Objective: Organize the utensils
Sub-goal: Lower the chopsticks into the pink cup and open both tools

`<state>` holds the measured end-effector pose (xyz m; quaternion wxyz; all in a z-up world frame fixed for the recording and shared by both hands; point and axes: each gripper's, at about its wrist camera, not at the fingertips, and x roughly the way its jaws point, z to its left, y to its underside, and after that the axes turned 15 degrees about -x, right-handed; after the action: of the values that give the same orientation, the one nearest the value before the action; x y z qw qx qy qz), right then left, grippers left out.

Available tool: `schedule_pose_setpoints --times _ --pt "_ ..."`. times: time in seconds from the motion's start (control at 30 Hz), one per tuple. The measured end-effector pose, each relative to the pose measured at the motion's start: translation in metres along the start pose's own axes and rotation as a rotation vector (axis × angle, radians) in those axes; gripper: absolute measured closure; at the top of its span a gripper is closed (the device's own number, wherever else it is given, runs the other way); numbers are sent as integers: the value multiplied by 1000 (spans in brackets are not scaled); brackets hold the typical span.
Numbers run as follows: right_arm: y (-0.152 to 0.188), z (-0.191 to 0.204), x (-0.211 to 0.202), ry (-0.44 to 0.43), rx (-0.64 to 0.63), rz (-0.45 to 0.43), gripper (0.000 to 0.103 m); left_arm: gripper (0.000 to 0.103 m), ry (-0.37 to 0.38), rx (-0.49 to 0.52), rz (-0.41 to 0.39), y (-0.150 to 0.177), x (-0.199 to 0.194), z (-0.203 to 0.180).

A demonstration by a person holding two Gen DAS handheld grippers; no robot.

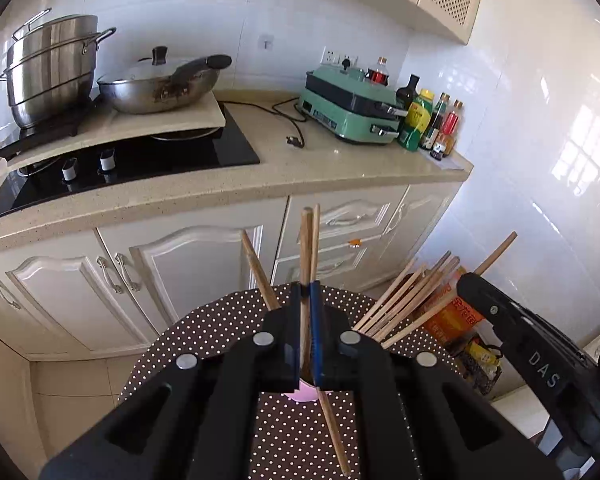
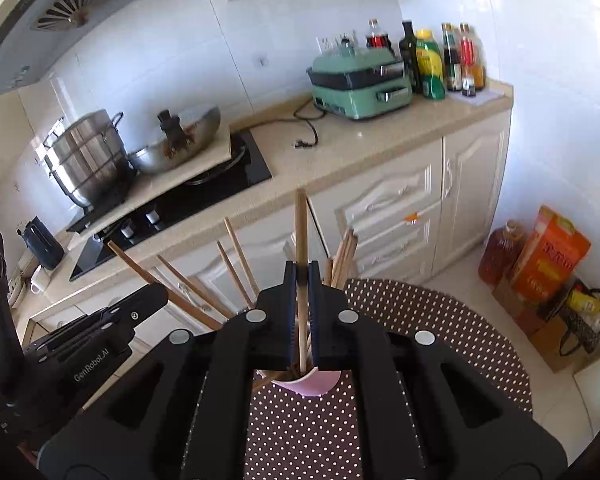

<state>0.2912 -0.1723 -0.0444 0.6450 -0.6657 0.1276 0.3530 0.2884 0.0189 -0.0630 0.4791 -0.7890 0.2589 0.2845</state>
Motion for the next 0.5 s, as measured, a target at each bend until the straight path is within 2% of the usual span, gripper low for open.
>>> schedule_pose_setpoints --times 0.27,0.47,0.5 --pt "32 11 52 -42 -15 144 96 98 -37 38 105 24 42 12" --pt "40 9 63 -84 13 206 95 98 -69 85 106 33 47 15" --pt "41 8 63 -89 20 223 90 98 -65 88 108 34 47 16"
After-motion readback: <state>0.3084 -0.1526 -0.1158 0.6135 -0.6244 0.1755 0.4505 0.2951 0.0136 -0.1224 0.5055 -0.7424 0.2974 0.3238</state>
